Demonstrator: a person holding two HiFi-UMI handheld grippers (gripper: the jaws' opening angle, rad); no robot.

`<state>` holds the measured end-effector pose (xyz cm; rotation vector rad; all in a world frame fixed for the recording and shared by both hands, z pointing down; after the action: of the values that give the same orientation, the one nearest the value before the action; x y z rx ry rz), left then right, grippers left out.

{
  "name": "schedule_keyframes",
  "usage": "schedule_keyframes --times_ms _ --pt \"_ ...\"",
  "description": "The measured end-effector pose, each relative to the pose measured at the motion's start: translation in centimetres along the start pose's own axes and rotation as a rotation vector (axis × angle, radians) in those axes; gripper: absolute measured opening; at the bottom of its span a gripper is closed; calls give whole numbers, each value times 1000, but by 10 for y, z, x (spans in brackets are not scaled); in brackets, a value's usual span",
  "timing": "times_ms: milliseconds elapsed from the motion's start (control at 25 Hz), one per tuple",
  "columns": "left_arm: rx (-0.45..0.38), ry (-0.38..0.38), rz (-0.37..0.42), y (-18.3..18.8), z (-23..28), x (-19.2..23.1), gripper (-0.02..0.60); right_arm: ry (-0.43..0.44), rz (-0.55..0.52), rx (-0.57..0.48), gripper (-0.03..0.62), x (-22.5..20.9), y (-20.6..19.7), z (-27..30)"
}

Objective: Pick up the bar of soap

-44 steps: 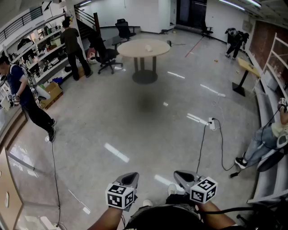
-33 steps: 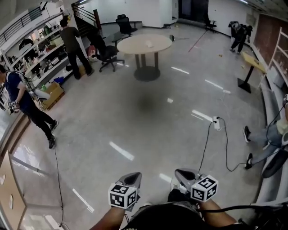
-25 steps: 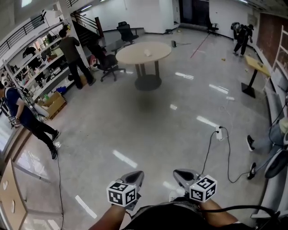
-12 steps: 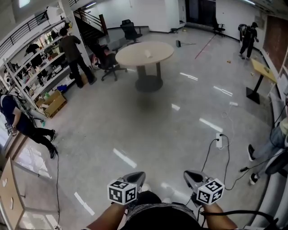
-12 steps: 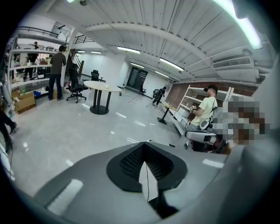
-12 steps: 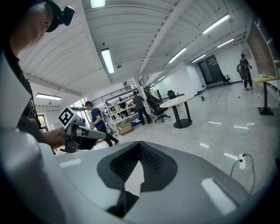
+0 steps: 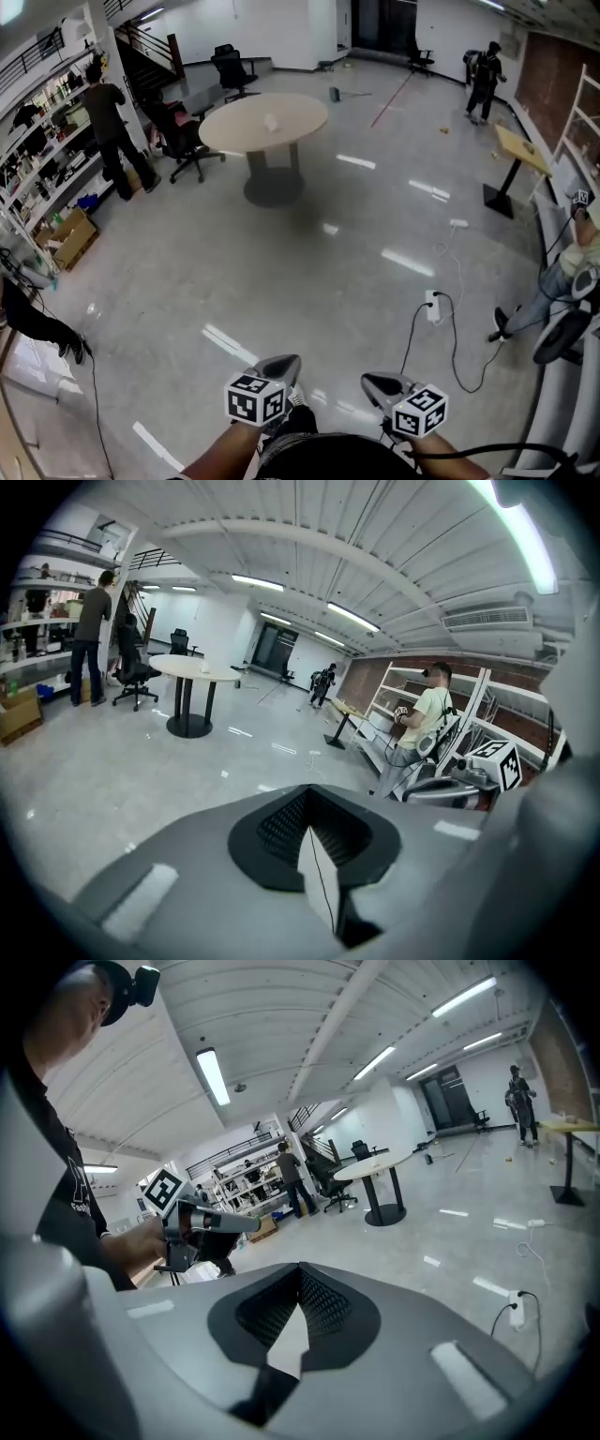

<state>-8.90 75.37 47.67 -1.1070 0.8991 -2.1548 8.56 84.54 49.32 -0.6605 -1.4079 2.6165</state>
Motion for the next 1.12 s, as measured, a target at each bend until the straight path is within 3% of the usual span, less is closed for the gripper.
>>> schedule_keyframes --times_ms 160,280,560,800,960,1120 --pt "-33 -13 61 55 10 40 9 -14 -27 -35 6 -7 57 48" --pt "-16 0 59 75 6 77 9 -4 -80 -45 6 4 94 84" --pt "-50 67 27 113 -9 170 8 14 -109 -33 6 21 130 156" --pt "-35 48 5 113 -9 195 8 28 -108 3 6 18 146 199" --pt "-21 73 -43 112 -6 211 8 64 -122 21 6 20 161 221" --pt "-19 96 -42 126 -1 221 8 100 -129 34 6 10 177 247"
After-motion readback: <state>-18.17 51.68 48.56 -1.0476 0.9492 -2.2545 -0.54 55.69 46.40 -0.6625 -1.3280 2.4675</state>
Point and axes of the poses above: the fingertips, and each gripper's own axes: z forward along the fingers, x to its left, y out of its top, the point moved 4 cm from there along -z, backward along the fingers, and after that the axes turned 11 degrees about -y, right-handed, at the moved point
